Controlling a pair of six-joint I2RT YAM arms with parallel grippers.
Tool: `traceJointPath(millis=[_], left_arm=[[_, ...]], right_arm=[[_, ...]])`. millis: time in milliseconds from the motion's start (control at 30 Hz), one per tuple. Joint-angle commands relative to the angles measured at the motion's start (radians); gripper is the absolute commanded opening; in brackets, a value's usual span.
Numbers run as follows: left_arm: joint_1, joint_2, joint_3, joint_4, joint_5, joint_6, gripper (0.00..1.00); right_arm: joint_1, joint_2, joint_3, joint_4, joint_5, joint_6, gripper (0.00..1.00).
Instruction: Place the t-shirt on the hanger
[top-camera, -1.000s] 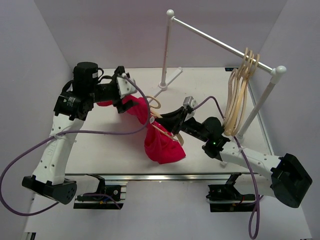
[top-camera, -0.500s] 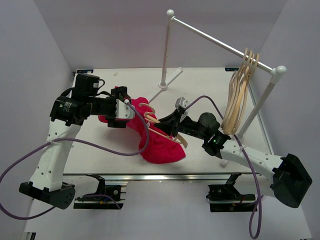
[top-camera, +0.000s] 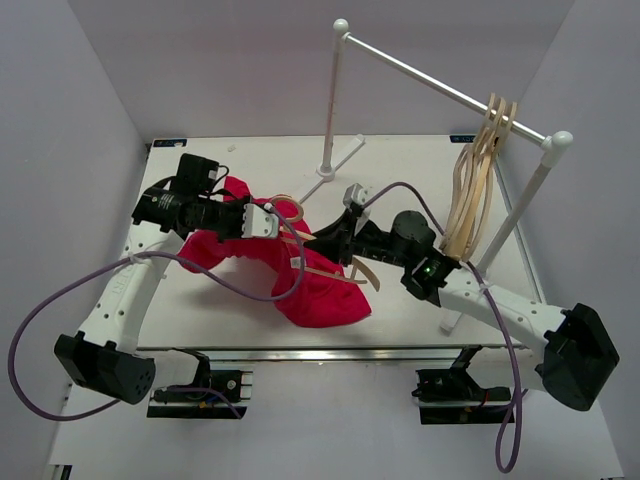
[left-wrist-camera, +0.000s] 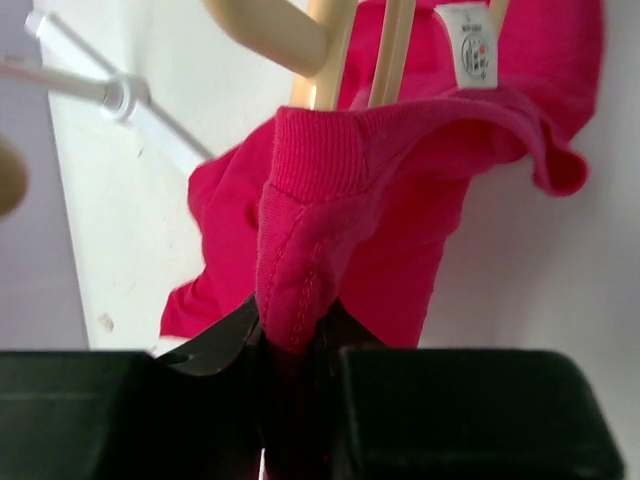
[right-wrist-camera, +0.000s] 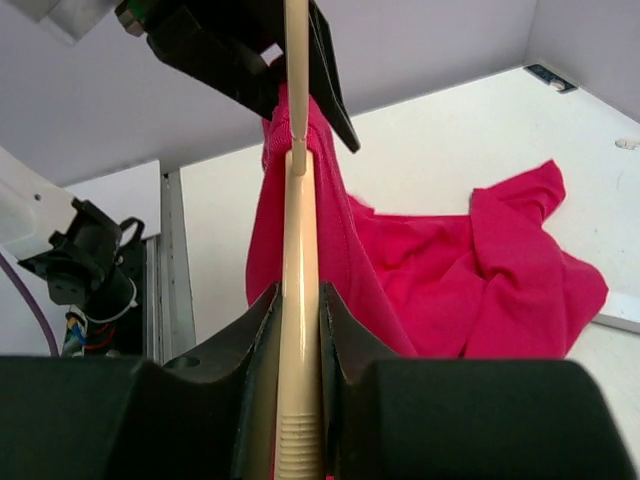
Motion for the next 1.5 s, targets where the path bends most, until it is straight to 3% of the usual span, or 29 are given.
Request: traceJointPath(millis=[0, 67, 100, 200, 233, 267, 467, 533, 633, 900, 1000, 1233, 1467], left_arm=[[-0.011, -0.060, -0.044, 0.098, 0.068, -0.031, 0.00], [-0.011, -0.102, -0.102, 0.150, 0.050, -0.043, 0.00], [-0.010, -0.119, -0.124, 0.212, 0.009, -0.058, 0.00], [-0.010, -0.175, -0.210, 0.320, -0.066, -0.135, 0.00], [-0.010, -0.184, -0.228, 0.393, -0.118, -0.158, 0.00], [-0.010, -0.193, -0.245, 0.436, -0.154, -0.190, 0.00], [0.004, -0.221, -0.362, 0.769, -0.396, -0.504, 0.00], [0.024, -0.218, -0.389, 0.892, -0.455, -0.566, 0.00], [0.064, -0.183, -0.376, 0.971, -0.510, -0.644, 0.00], [0.073, -0.175, -0.337, 0.991, -0.489, -0.710, 0.00], [0.073, -0.184, -0.333, 0.965, -0.467, -0.716, 0.00], [0.073, -0.244, -0.371, 0.991, -0.461, -0.750, 0.00], [0.073, -0.267, -0.383, 0.966, -0.438, -0.753, 0.00]], right_arm=[[0.021, 0.047, 0.161, -0.106, 0.109, -0.020, 0.01], [0.021, 0.071, 0.207, -0.160, 0.169, -0.031, 0.15], [0.021, 0.084, 0.253, -0.215, 0.193, -0.052, 0.33], [0.021, 0.105, 0.355, -0.341, 0.229, -0.075, 0.65], [0.021, 0.117, 0.377, -0.367, 0.247, -0.074, 0.83], [0.023, 0.122, 0.396, -0.392, 0.249, -0.083, 0.89], [0.069, 0.117, 0.495, -0.554, 0.370, -0.114, 0.89], [0.087, 0.108, 0.509, -0.596, 0.444, -0.115, 0.89], [0.102, 0.081, 0.497, -0.633, 0.431, -0.091, 0.89], [0.151, 0.172, 0.449, -0.622, 0.459, 0.113, 0.89], [0.161, 0.289, 0.492, -0.623, 0.537, 0.243, 0.89], [0.201, 0.469, 0.563, -0.595, 0.911, 0.446, 0.89], [0.225, 0.479, 0.508, -0.432, 0.968, 0.543, 0.86]])
